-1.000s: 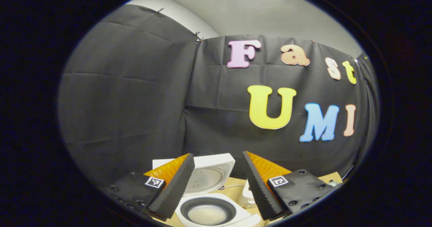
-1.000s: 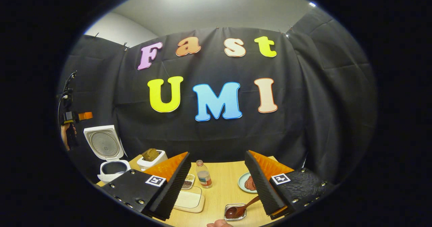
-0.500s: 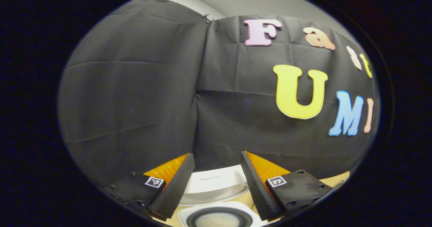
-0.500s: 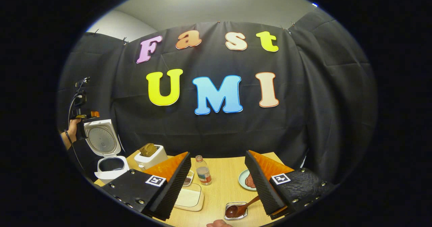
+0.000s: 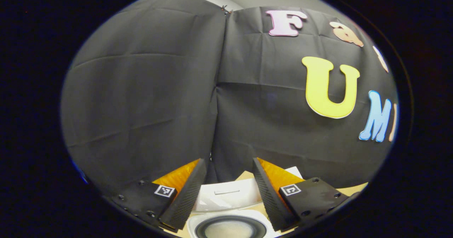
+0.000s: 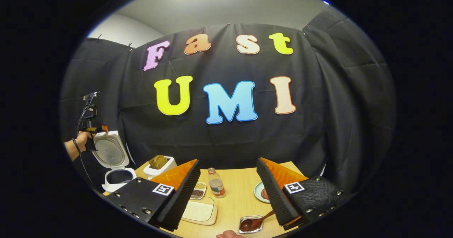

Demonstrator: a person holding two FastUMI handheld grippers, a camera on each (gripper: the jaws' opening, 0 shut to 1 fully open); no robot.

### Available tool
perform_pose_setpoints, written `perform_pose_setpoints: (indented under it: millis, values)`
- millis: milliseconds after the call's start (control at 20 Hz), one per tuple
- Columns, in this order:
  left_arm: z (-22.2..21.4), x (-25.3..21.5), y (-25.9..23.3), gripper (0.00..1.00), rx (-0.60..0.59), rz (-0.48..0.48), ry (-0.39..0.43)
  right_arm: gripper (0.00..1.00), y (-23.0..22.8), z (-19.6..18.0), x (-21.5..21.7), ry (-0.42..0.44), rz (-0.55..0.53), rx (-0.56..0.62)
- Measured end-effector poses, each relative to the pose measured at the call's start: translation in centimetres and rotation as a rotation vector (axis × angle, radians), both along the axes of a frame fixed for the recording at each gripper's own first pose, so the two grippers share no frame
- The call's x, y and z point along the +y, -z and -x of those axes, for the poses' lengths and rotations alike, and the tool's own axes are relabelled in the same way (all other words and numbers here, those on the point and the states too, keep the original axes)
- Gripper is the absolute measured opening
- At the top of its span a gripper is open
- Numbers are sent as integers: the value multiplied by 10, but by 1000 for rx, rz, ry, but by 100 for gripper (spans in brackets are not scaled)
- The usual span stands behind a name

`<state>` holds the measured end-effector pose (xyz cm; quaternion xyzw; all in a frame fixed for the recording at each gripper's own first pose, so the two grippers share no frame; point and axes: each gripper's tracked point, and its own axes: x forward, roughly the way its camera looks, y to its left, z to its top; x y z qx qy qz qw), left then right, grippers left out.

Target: Close the left gripper, press the button to open the rice cooker; take a wooden spoon from the chopstick holder with the right hand, scoop a spoonful of rice and pour it into the rice cooker, then put the wooden spoon back into the chopstick holder.

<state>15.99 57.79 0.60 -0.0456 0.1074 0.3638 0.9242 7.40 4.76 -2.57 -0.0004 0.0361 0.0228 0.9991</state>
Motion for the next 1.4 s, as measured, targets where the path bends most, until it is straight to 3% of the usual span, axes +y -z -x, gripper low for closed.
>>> perform_pose_setpoints:
  millis: [300, 350, 450, 500, 600, 650, 850, 1000, 1400]
  values:
    - [26, -48, 12, 90, -3, -19, -12, 98, 1, 7, -6, -37, -18, -3]
    - [32, -55, 16, 95, -4, -23, -18, 98, 2, 8, -10, -40, -34, -4]
    - [44, -74, 25, 89, -8, -30, -28, 98, 0, 9, -12, -54, -66, -3]
    - [49, -81, 26, 92, -5, -36, -32, 98, -2, 10, -16, -53, -69, -8]
    - [54, -94, 36, 89, -3, -46, -48, 98, -7, 13, -20, -59, -67, -21]
    - [59, -99, 41, 93, -4, -46, -56, 98, -7, 14, -21, -64, -62, -22]
    - [69, -122, 60, 90, 14, -13, -52, 98, -1, 19, -32, -55, -78, -7]
    - [79, -139, 77, 94, 22, -14, -49, 98, 4, 23, -36, -41, -91, 1]
    - [101, -172, 129, 94, 63, 36, -32, 98, 0, 22, -25, -76, -49, -17]
